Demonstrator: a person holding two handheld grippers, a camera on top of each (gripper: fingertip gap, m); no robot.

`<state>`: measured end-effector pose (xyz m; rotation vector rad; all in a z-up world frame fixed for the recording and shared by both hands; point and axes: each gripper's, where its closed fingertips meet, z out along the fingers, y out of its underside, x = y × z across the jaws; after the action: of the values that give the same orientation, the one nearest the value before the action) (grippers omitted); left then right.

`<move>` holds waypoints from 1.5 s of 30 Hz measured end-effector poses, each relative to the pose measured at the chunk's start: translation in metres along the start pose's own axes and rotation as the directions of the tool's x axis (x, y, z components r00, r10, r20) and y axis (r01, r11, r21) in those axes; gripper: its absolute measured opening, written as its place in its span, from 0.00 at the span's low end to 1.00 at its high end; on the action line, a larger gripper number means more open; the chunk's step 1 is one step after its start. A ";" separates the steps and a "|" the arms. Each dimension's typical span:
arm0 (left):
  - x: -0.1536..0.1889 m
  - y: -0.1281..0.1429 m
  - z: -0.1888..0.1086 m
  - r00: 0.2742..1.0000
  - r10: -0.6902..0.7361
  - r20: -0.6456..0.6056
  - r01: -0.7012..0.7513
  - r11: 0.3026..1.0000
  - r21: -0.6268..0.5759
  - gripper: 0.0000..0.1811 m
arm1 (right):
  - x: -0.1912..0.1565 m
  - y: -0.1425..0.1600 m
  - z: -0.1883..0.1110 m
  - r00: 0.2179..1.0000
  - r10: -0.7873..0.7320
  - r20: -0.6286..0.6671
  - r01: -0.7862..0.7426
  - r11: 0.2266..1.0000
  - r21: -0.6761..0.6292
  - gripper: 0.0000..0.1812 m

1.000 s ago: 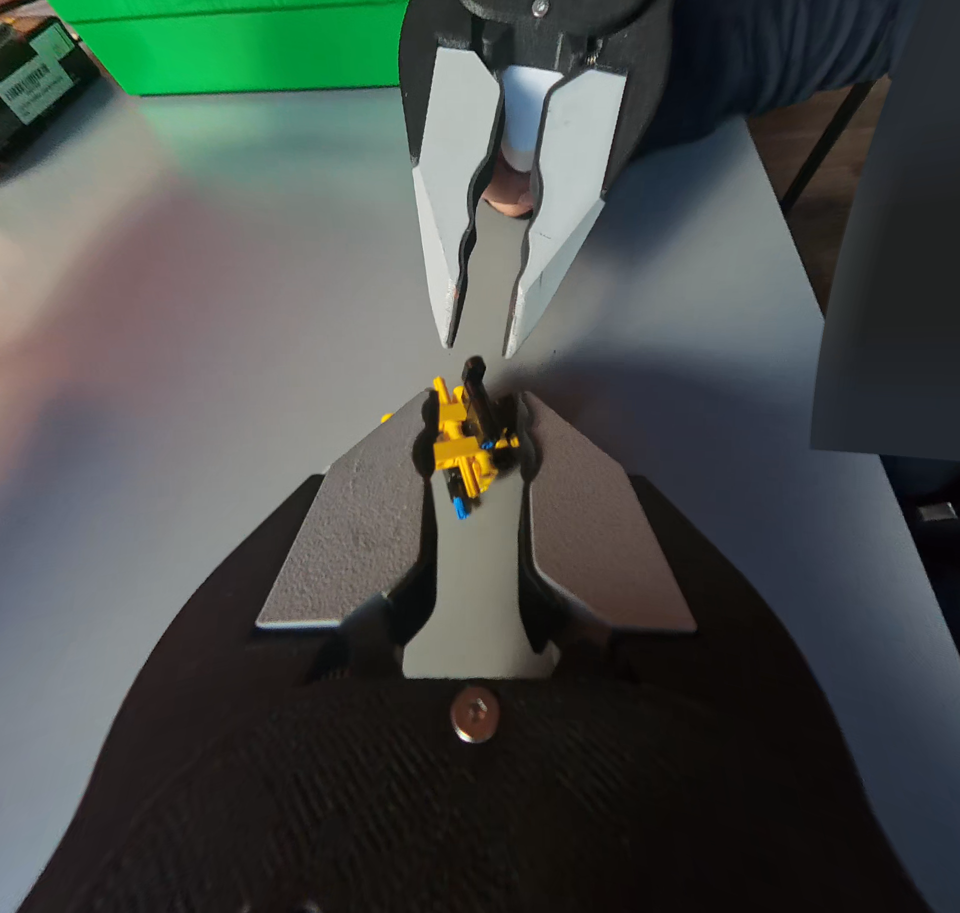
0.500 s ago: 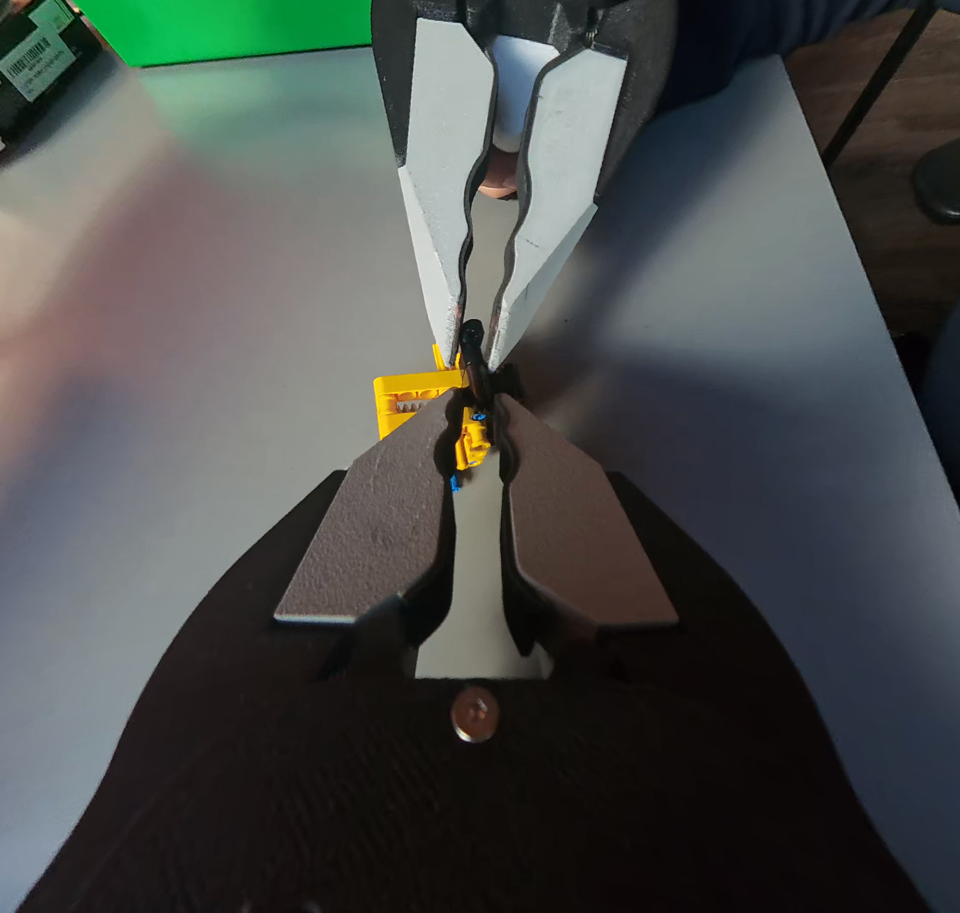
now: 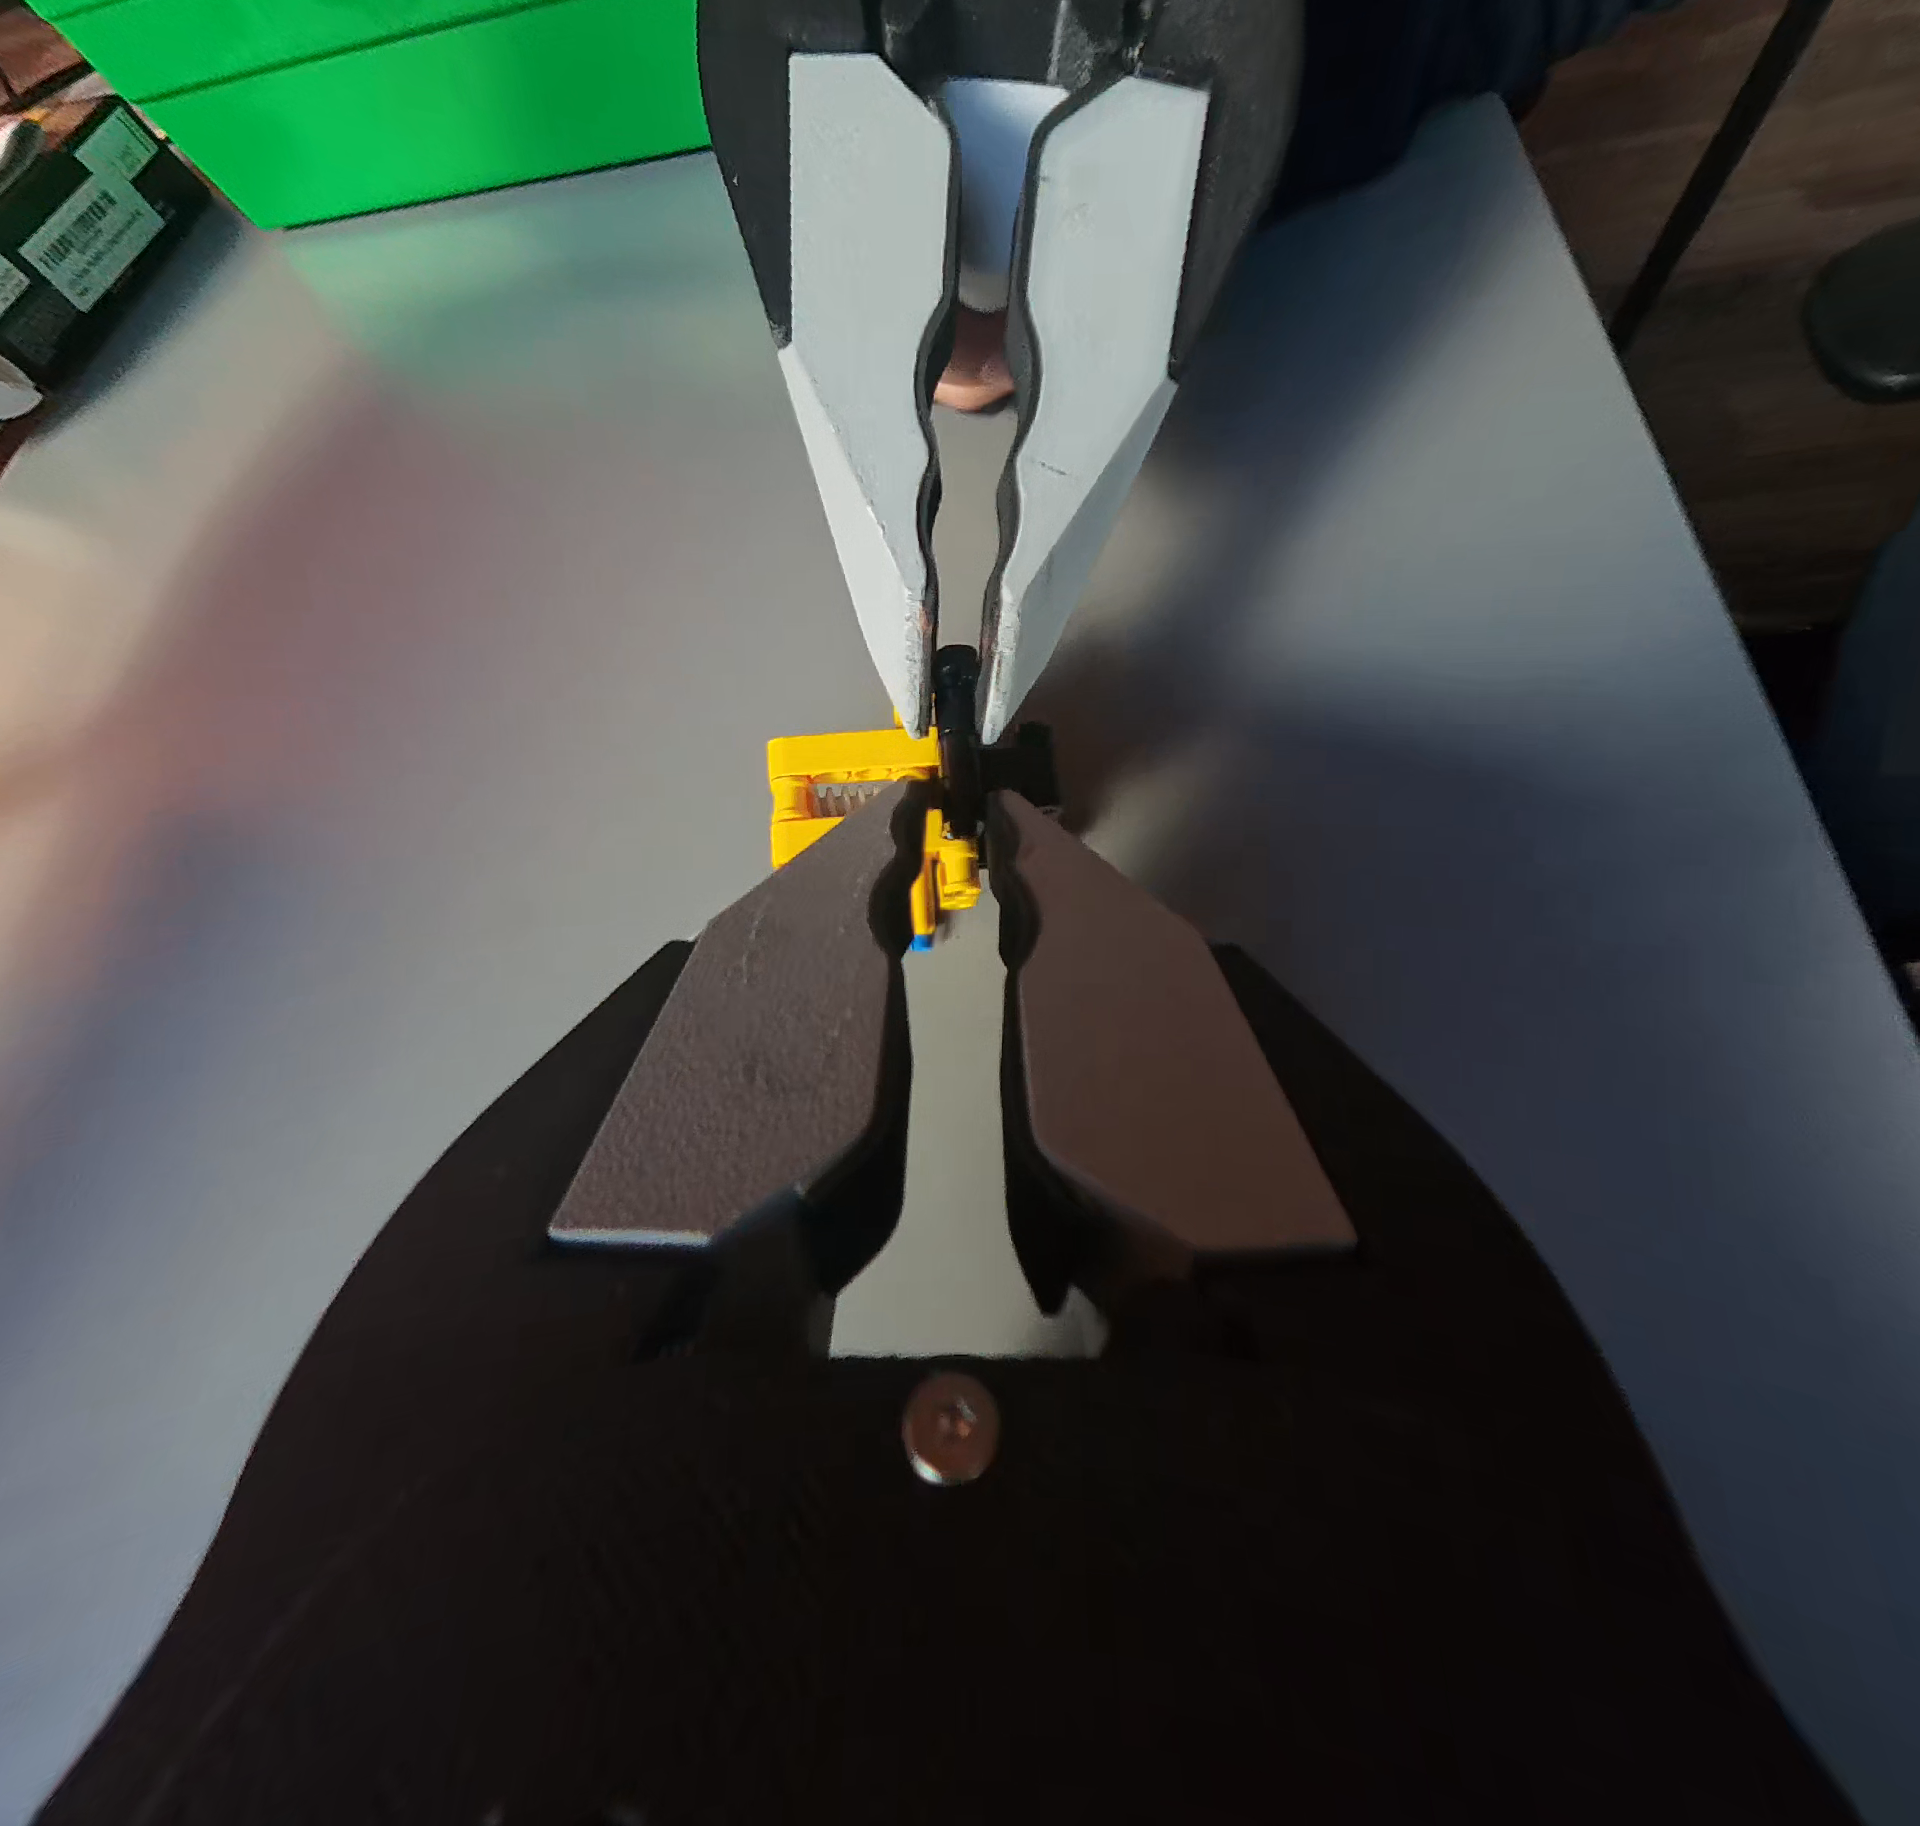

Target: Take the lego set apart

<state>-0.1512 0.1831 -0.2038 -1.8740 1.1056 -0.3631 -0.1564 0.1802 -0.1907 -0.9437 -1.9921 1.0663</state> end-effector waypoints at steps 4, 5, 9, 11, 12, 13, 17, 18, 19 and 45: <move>0.001 -0.003 0.003 0.994 -0.106 -0.040 0.107 0.994 0.025 0.05 | -0.001 0.002 -0.004 0.997 0.053 0.052 -0.054 0.998 0.023 0.03; 0.002 -0.003 0.003 0.992 -0.116 -0.050 0.118 0.993 0.028 0.07 | -0.003 0.002 -0.004 0.997 0.043 0.065 -0.045 0.999 0.026 0.03; 0.005 -0.002 0.003 0.991 -0.118 -0.065 0.119 0.993 0.017 0.08 | -0.006 0.003 -0.003 0.997 0.025 0.071 -0.026 1.000 0.013 0.03; 0.005 -0.002 0.004 0.994 -0.100 -0.051 0.101 0.995 0.017 0.08 | -0.005 0.003 -0.004 0.996 0.037 0.078 -0.038 0.999 0.017 0.03; 0.005 -0.003 0.004 0.994 -0.096 -0.052 0.097 0.995 0.015 0.08 | -0.006 0.002 -0.005 0.996 0.041 0.079 -0.043 0.999 0.022 0.03; 0.005 -0.004 0.003 0.994 -0.096 -0.051 0.097 0.995 0.017 0.08 | -0.007 0.002 -0.005 0.996 0.038 0.087 -0.040 0.999 0.022 0.03; 0.000 -0.004 -0.002 0.999 -0.047 -0.012 0.047 0.999 0.004 0.03 | -0.006 0.007 -0.006 0.998 -0.028 0.048 0.030 0.999 -0.025 0.03; 0.001 -0.004 -0.002 0.999 -0.042 -0.012 0.042 0.999 0.001 0.03 | -0.006 0.007 -0.006 0.998 -0.045 0.042 0.046 0.998 -0.034 0.03; 0.002 -0.005 -0.001 0.999 -0.045 -0.016 0.045 0.999 -0.003 0.03 | -0.006 0.005 -0.006 0.998 -0.054 0.035 0.055 0.998 -0.035 0.03; 0.005 -0.013 0.014 0.998 0.035 0.054 -0.032 0.998 -0.055 0.03 | -0.003 0.022 -0.016 0.912 -0.400 -0.091 0.337 0.856 -0.392 0.03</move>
<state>-0.1329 0.1887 -0.2020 -1.8990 1.1182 -0.2630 -0.1355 0.1923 -0.2042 -0.7568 -2.1528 0.3886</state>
